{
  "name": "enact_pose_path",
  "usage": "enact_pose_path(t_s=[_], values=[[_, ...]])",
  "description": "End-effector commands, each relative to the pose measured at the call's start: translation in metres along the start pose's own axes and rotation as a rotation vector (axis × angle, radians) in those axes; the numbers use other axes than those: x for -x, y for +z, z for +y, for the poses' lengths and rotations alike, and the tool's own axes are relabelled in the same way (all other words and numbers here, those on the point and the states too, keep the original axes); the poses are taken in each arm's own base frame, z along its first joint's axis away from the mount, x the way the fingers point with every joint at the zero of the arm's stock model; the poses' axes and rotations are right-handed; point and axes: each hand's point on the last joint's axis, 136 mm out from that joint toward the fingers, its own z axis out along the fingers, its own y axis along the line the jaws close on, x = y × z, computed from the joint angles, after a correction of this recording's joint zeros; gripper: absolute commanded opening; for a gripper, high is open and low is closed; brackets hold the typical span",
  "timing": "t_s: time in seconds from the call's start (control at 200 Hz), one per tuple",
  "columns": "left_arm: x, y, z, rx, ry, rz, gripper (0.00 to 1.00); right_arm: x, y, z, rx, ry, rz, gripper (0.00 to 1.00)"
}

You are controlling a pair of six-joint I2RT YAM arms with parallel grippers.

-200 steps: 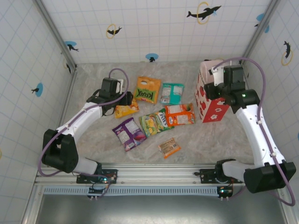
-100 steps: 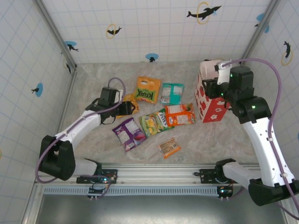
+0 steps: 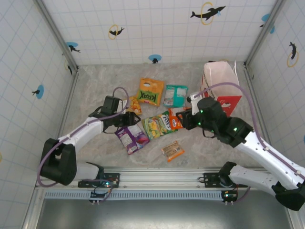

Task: Place the snacks into the paper bag

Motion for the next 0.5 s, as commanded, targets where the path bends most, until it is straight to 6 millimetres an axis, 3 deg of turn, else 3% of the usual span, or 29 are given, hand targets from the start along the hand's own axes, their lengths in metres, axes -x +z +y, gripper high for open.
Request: enact_pose_path(t_s=[0.0, 0.115, 0.145, 0.165, 0.335, 0.495], values=[[0.011, 0.005, -0.021, -0.075, 0.163, 0.046, 0.62, 0.010, -0.001, 0.018, 0.041, 0.063, -0.119, 0.54], [0.013, 0.016, -0.023, -0.065, 0.271, 0.115, 0.61, -0.013, 0.009, 0.037, 0.106, 0.021, -0.095, 0.54], [0.004, 0.022, -0.018, -0.061, 0.289, 0.159, 0.60, -0.019, 0.011, 0.041, 0.122, 0.011, -0.081, 0.54], [0.014, 0.021, -0.024, -0.068, 0.318, 0.152, 0.61, -0.023, 0.012, 0.043, 0.125, 0.005, -0.073, 0.55], [0.004, 0.038, -0.026, -0.108, 0.413, 0.284, 0.63, -0.054, 0.024, 0.040, 0.123, -0.015, 0.006, 0.55], [-0.004, 0.056, -0.015, -0.124, 0.440, 0.362, 0.65, -0.066, 0.026, 0.042, 0.169, 0.003, -0.002, 0.56]])
